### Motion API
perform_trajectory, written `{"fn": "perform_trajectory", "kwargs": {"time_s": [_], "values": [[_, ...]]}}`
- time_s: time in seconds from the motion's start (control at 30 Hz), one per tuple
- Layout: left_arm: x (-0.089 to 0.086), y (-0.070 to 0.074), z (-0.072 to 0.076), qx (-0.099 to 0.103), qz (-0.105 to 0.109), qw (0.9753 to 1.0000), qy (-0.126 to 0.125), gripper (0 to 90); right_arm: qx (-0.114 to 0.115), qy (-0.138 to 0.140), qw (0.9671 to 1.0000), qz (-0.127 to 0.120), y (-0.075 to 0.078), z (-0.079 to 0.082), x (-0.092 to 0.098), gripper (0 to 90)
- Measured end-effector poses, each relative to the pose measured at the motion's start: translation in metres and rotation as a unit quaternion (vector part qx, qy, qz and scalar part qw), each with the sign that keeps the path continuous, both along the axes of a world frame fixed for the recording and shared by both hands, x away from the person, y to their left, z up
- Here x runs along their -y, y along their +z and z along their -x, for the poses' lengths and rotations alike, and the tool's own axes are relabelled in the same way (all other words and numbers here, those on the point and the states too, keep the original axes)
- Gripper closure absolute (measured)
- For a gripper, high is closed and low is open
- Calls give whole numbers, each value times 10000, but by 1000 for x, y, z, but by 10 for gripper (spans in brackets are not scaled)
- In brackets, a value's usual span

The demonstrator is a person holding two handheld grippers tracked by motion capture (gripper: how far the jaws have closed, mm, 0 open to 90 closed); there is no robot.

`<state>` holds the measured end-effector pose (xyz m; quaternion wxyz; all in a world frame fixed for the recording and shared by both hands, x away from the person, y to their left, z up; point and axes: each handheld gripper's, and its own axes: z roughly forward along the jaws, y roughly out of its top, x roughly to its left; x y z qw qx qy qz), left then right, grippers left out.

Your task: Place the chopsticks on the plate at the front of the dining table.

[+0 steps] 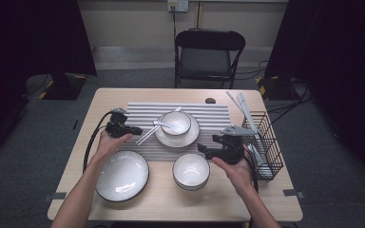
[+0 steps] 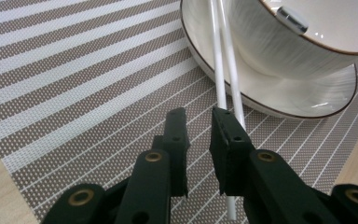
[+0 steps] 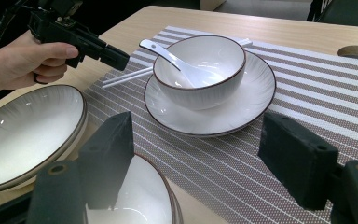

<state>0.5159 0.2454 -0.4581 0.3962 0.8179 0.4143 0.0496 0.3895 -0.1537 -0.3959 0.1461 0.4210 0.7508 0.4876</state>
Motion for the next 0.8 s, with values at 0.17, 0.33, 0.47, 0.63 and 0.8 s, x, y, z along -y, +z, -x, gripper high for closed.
{"fn": "perform_trajectory", "kwargs": {"time_s": [0.17,0.33,0.47,0.63,0.8], "values": [[5,-3,0,-91,-138,9999,-51,737,8,26,10000,-25,1,1,-1,259],[8,-3,1,-106,-106,9998,-93,704,12,27,10000,-56,2,1,0,260],[10,-3,2,-93,-154,9998,-120,686,14,22,10000,-55,2,1,0,261],[10,-4,3,-176,-209,9995,-169,654,14,13,10000,-55,2,1,1,261],[12,-5,5,-224,-234,9992,-255,635,9,16,10000,-44,1,1,0,261]]}}
